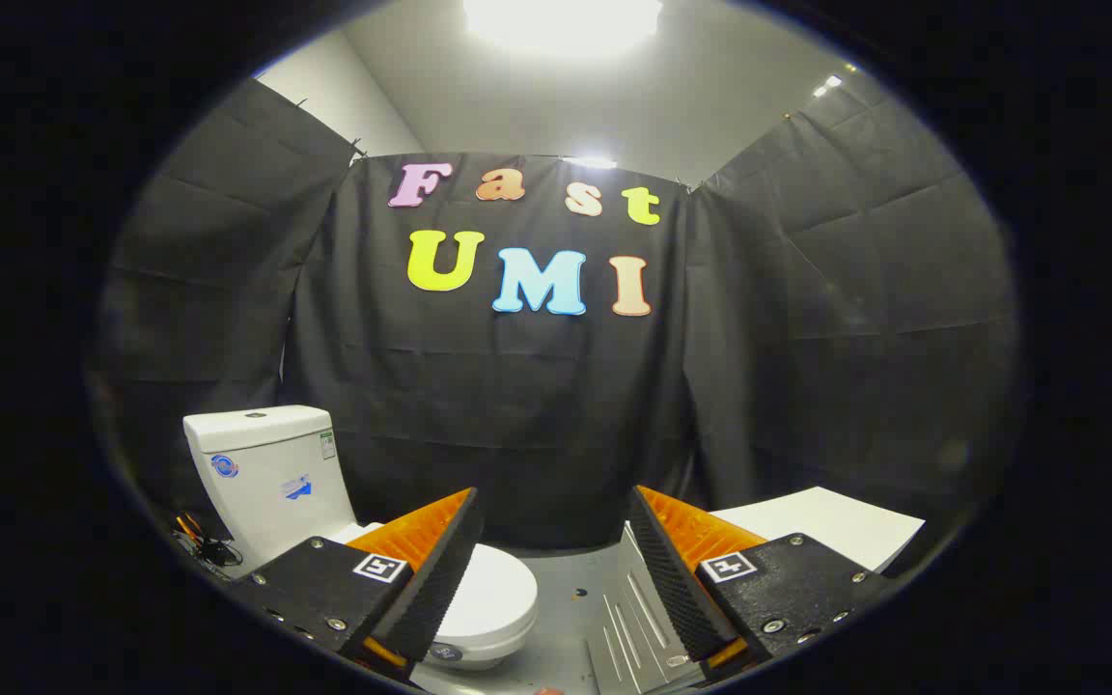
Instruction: Open the toilet lid.
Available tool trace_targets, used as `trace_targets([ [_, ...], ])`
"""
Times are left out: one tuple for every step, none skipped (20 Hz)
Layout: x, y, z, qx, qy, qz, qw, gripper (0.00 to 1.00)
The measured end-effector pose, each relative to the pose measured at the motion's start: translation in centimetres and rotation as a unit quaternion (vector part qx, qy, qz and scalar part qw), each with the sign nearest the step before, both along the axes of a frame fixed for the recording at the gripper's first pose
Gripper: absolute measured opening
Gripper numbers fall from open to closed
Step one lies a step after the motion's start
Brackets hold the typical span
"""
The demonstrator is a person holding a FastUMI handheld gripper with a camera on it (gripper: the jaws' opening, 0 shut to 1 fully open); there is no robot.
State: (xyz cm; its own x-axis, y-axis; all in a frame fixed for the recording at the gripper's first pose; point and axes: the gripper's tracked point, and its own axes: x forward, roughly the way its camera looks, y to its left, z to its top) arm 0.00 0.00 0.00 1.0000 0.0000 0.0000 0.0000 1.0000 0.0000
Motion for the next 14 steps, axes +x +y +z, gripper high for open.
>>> trace_targets([
  [0.1, 0.5, 0.1, 0.002, -0.001, 0.006, 1.0, 0.95],
  [0.1, 1.1, 0.0, 0.006, -0.001, 0.013, 1.0, 0.94],
  [0.1, 1.7, 0.1, 0.009, -0.001, 0.018, 1.0, 0.95],
  [0.3, 2.2, 0.1, 0.013, -0.002, 0.024, 1.0, 0.94],
  [0.4, 2.9, 0.3, 0.015, -0.004, 0.031, 0.999, 0.95],
  [0.5, 3.6, 0.3, 0.017, -0.006, 0.038, 0.999, 0.95],
  [0.6, 4.2, 0.3, 0.016, -0.007, 0.043, 0.999, 0.94],
  [0.6, 4.6, 0.1, 0.015, -0.006, 0.048, 0.999, 0.94],
  [0.8, 5.1, 0.0, 0.011, -0.005, 0.052, 0.999, 0.94],
  [0.8, 5.3, -0.2, 0.008, -0.003, 0.055, 0.998, 0.94],
  [0.8, 5.5, -0.3, 0.006, -0.003, 0.057, 0.998, 0.94],
  [0.9, 5.6, -0.4, 0.006, -0.003, 0.058, 0.998, 0.95],
  [0.9, 5.8, -0.6, 0.01, -0.002, 0.059, 0.998, 0.95],
  [0.9, 5.9, -0.7, 0.016, -0.001, 0.06, 0.998, 0.95],
])
